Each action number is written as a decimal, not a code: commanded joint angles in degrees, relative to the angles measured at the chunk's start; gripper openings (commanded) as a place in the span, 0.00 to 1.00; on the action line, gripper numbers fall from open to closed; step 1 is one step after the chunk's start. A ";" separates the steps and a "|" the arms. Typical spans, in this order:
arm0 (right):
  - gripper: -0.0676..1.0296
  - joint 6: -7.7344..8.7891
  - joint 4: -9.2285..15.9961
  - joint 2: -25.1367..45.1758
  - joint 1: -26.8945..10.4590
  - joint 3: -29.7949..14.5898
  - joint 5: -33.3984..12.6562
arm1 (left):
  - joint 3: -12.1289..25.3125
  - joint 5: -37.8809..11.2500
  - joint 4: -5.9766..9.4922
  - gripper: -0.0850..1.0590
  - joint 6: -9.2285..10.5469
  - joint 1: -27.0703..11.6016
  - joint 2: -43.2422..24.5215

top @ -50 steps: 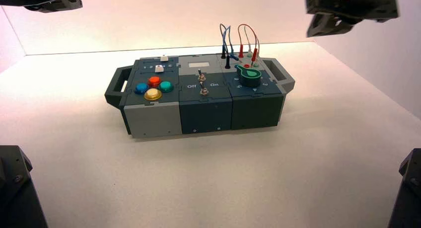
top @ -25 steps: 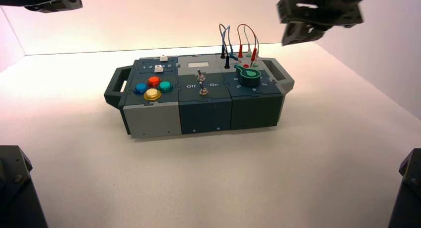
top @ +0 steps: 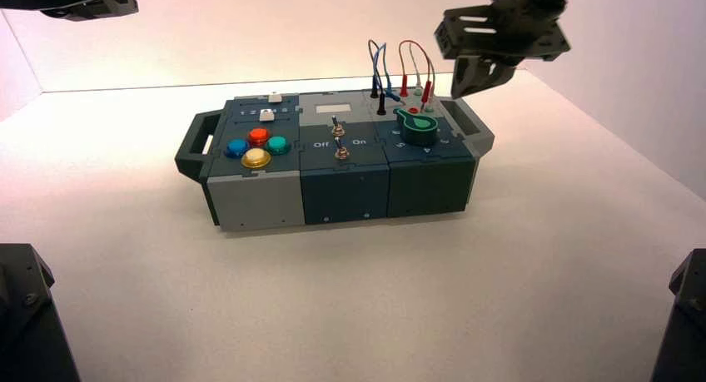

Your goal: Pull the white wire.

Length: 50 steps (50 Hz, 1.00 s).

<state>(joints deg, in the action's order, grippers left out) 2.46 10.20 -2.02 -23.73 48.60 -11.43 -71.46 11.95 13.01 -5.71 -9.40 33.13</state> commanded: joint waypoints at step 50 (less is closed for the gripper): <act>0.20 1.23 -6.24 1.41 -2.37 -7.47 -1.32 | 1.58 0.18 0.00 0.05 -0.09 0.26 0.53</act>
<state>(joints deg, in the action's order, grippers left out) 3.52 4.22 0.00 -26.19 42.54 -13.18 -71.46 11.87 13.01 -5.63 -9.40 33.40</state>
